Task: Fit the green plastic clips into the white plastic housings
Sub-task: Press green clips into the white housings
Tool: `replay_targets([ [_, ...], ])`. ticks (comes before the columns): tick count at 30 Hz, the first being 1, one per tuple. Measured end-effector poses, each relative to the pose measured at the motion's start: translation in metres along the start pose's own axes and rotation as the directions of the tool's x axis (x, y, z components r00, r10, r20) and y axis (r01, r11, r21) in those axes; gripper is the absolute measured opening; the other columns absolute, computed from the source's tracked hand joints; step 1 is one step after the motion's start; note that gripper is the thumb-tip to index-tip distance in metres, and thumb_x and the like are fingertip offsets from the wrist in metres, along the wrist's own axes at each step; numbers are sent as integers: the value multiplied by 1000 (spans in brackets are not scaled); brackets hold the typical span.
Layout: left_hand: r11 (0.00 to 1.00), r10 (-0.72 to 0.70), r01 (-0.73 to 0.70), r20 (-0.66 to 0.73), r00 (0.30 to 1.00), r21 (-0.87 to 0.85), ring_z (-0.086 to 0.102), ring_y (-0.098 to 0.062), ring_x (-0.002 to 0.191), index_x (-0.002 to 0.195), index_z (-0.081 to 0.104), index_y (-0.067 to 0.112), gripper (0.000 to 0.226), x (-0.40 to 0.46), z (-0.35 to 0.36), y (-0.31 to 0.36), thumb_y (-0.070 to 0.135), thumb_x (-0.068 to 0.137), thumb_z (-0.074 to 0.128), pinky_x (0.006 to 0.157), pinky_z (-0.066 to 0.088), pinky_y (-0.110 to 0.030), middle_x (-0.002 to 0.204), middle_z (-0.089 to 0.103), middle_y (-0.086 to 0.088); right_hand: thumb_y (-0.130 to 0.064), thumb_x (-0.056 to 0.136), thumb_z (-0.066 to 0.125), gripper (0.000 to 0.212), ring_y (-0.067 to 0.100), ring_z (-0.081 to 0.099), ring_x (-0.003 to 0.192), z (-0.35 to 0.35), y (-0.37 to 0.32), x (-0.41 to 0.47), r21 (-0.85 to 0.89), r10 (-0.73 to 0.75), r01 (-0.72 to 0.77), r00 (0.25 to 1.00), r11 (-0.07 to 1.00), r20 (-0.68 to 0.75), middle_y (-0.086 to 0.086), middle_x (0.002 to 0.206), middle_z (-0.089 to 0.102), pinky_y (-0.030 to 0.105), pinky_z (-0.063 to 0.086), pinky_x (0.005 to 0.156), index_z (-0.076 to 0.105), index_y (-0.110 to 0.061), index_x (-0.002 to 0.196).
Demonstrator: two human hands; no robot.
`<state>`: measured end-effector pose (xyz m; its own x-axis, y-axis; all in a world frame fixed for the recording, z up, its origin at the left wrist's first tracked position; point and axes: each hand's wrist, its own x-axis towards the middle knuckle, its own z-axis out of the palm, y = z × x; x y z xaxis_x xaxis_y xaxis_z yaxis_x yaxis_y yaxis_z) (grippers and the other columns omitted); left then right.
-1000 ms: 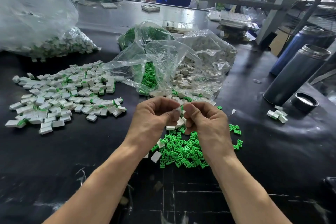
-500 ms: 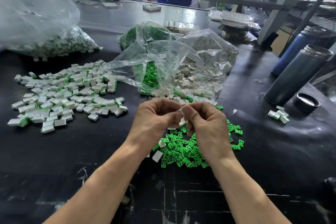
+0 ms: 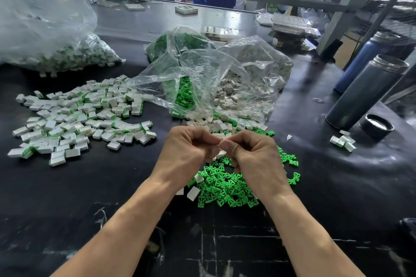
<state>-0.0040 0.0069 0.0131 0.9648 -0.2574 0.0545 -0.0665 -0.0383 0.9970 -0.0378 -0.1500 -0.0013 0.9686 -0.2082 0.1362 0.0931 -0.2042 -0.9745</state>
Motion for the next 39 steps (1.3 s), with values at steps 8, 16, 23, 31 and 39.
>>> replay_targets([
  [8, 999, -18, 16, -64, 998, -34, 67, -26, 71, 86, 78, 2, 20, 1, 5, -4, -16, 83, 68, 70, 61, -45, 83, 76, -19, -11, 92, 77, 16, 18, 51, 50, 7, -3, -5, 70, 39, -35, 998, 997, -57, 1, 58, 61, 39, 49, 50, 75, -14, 76],
  [16, 992, -26, 18, -63, 998, -128, 68, -10, 67, 88, 76, 12, 16, 3, 9, -4, -4, 87, 74, 59, 55, -21, 75, 76, -1, -41, 96, 67, 33, 14, 52, 49, 4, -9, -4, 224, 79, -60, 994, 973, -77, 7, 67, 66, 30, 49, 45, 76, -13, 81],
  [23, 996, 29, -30, -13, 1000, -80, 72, -5, 85, 93, 78, 24, 16, -1, 18, -2, 9, 90, 75, 78, 53, -17, 90, 78, 9, -68, 103, 34, 70, 15, 48, 43, 10, -12, -6, 213, 229, -219, 973, 952, -21, 8, 62, 64, 19, 33, 37, 75, -22, 71],
  [31, 978, -12, 19, 34, 999, -208, 73, -8, 89, 98, 76, 2, 12, -5, 24, 0, -4, 91, 69, 76, 59, -22, 114, 75, -5, -62, 102, 31, 65, 10, 37, 39, 20, -9, -6, 191, 183, -172, 982, 966, -41, -4, 49, 47, 17, 28, 38, 73, -35, 61],
  [39, 979, 0, 11, 53, 999, -203, 66, -16, 78, 105, 70, -8, 16, -6, 28, 0, -2, 90, 70, 68, 55, -20, 97, 72, -28, -53, 90, 28, 53, 7, 68, 68, 26, -2, -1, 46, 146, -139, 964, 989, -222, -9, 67, 72, 49, 62, 74, 77, -40, 73],
])
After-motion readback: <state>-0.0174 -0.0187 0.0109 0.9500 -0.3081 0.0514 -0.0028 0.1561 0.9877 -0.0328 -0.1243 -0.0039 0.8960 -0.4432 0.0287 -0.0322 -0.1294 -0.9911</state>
